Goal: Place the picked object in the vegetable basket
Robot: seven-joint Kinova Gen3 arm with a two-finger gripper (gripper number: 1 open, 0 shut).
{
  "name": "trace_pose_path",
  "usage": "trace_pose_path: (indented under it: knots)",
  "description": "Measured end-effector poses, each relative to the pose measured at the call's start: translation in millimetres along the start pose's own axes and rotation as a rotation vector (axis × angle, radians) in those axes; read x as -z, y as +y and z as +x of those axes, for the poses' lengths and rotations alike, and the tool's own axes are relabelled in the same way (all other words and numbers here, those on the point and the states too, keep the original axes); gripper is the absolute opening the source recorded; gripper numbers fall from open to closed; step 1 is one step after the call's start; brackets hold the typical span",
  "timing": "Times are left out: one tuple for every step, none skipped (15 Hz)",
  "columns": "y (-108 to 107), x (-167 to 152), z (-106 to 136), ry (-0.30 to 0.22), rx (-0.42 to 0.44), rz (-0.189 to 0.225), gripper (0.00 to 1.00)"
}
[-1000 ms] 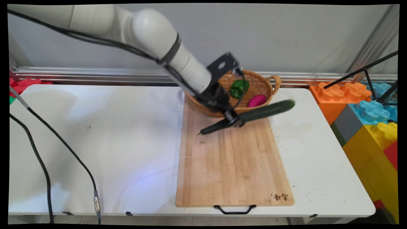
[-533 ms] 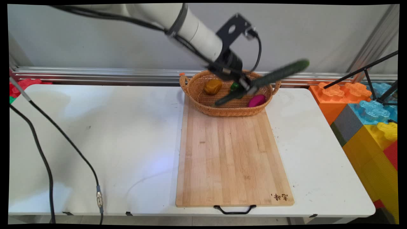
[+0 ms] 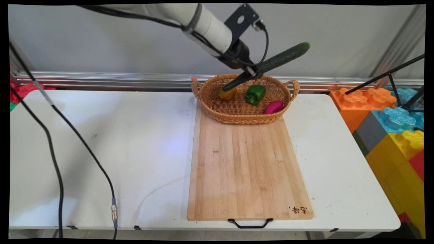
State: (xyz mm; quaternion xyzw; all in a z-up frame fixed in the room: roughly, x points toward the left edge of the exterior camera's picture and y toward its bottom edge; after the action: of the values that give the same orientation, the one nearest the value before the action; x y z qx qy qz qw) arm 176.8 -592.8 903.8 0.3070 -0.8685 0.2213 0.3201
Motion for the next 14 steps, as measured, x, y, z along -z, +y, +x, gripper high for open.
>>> trace_pose_path:
  knots:
    - [-2,-7,-4,-0.007,-0.002,-0.001,0.0]
    - [-5,-17,-10,-0.015,-0.005,-0.004,0.0]
    - [-7,-23,-14,-0.019,-0.008,-0.007,0.0]
    - [-10,-33,-20,-0.025,-0.011,-0.009,0.0]
    - [-12,-40,-25,-0.03,-0.015,-0.011,0.0]
    - [-14,-47,-29,-0.034,-0.018,-0.012,0.0]
    - [-16,-54,-34,-0.039,-0.021,-0.013,0.0]
    - [-18,-60,-38,-0.044,-0.024,-0.013,0.0]
    - [-19,-64,-41,-0.047,-0.026,-0.014,0.0]
    - [-22,-71,-45,-0.051,-0.029,-0.014,0.0]
    - [-23,-76,-48,-0.054,-0.031,-0.016,0.0]
    - [-25,-81,-51,-0.058,-0.033,-0.017,0.0]
    - [-26,-83,-52,-0.06,-0.033,-0.021,1.0]
    - [-25,-85,-53,-0.062,-0.034,-0.028,1.0]
